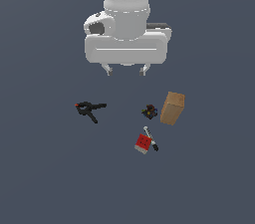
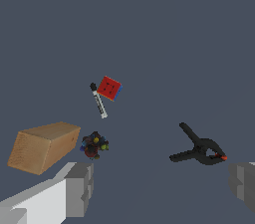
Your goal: Pick up a designated object from a clutter of objects.
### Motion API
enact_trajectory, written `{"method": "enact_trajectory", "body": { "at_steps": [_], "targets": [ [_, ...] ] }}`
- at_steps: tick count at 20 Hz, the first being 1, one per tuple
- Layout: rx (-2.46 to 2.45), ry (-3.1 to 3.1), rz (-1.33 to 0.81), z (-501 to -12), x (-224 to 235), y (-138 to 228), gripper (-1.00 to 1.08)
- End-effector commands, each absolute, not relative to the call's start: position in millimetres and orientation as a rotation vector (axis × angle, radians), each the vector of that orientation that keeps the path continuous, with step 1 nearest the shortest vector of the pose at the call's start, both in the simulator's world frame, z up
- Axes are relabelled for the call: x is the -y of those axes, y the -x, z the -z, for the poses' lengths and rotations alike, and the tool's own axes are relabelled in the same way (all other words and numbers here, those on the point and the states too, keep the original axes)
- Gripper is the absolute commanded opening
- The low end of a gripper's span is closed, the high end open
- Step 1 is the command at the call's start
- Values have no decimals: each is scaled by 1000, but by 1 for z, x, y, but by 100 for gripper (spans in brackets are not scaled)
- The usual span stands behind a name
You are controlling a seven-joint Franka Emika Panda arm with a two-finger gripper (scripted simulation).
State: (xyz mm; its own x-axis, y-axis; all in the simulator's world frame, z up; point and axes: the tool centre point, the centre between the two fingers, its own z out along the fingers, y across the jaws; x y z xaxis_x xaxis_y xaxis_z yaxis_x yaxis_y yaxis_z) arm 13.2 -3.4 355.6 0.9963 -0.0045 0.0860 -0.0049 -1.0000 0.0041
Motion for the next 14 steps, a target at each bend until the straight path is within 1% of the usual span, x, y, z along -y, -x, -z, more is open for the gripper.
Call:
{"method": "enact_trajectory", "body": {
  "at_steps": [1, 14],
  "targets": [
    [7, -3134, -135, -356, 3, -13, 100],
    [61, -3163, -140, -361, -5, -14, 100]
  ]
}}
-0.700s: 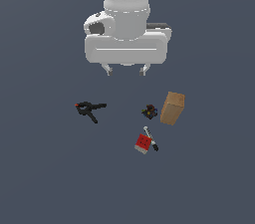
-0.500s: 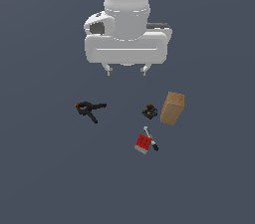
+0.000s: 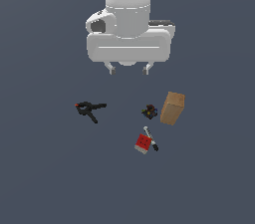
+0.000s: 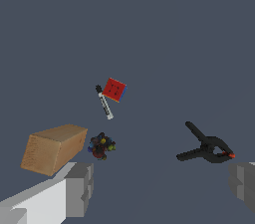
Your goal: Pick up a designated object from a clutter of objects.
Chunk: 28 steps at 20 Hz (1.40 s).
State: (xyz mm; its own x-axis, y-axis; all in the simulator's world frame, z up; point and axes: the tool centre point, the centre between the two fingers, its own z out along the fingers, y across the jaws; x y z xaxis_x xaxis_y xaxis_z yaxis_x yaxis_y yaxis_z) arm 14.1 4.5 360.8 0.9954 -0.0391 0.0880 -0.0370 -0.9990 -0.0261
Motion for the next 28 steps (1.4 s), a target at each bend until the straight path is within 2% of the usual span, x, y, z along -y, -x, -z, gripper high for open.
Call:
{"method": "enact_trajectory", "body": {
  "at_steps": [1, 13, 28],
  "targets": [
    [-61, 3113, 137, -360, -5, -14, 100],
    [-135, 3118, 108, -328, -44, -16, 100],
    [-334, 3119, 37, -238, -155, 7, 100]
  ]
}}
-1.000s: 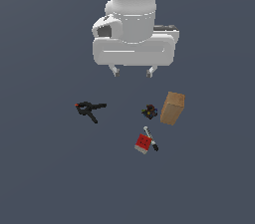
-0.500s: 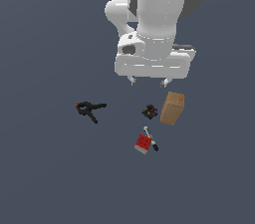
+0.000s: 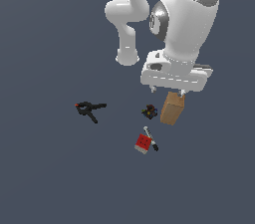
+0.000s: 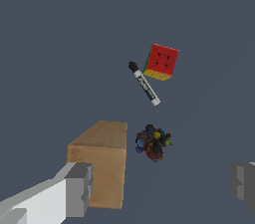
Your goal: Pick up a designated object from a clutter of objects.
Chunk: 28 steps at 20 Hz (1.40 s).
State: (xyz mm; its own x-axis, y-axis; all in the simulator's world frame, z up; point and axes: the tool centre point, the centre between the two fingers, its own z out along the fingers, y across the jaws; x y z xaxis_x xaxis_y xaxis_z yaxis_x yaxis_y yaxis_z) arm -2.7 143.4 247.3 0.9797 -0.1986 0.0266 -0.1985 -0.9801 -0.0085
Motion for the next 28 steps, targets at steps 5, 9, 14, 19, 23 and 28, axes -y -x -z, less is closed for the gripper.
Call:
{"method": "enact_trajectory", "body": {
  "at_steps": [5, 9, 14, 19, 23, 28],
  "targets": [
    [-385, 3116, 18, -215, -183, 19, 100],
    [-413, 3113, 8, -203, -198, 27, 100],
    [-432, 3112, 1, -194, -209, 33, 100],
    [-431, 3112, 0, -193, -210, 34, 100],
    [-431, 3112, 0, -186, -210, 34, 100],
    [-433, 3111, -1, -163, -210, 35, 100]
  ]
}}
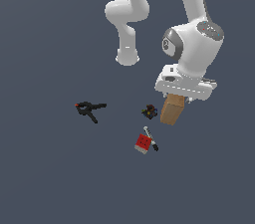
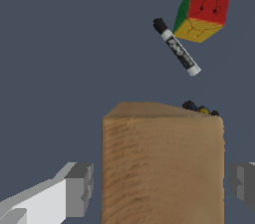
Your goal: Pick up a designated object from a clutter of objects.
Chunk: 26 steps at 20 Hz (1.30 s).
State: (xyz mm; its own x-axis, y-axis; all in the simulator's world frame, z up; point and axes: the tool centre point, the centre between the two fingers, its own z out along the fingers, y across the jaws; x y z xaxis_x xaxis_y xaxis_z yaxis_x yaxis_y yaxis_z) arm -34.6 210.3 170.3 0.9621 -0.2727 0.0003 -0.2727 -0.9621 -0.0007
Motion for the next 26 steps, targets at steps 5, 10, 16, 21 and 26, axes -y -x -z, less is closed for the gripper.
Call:
{"method": "enact_trajectory", "body": {
  "at_steps": [5, 10, 16, 21, 26],
  "targets": [
    [-434, 3111, 0, -145, -211, 35, 100],
    [-434, 3111, 0, -143, -211, 35, -100],
    [-434, 3111, 0, -143, -211, 35, -100],
    [-434, 3111, 1, -145, -211, 35, -100],
    [-434, 3111, 1, -155, -210, 38, -100]
  ]
}}
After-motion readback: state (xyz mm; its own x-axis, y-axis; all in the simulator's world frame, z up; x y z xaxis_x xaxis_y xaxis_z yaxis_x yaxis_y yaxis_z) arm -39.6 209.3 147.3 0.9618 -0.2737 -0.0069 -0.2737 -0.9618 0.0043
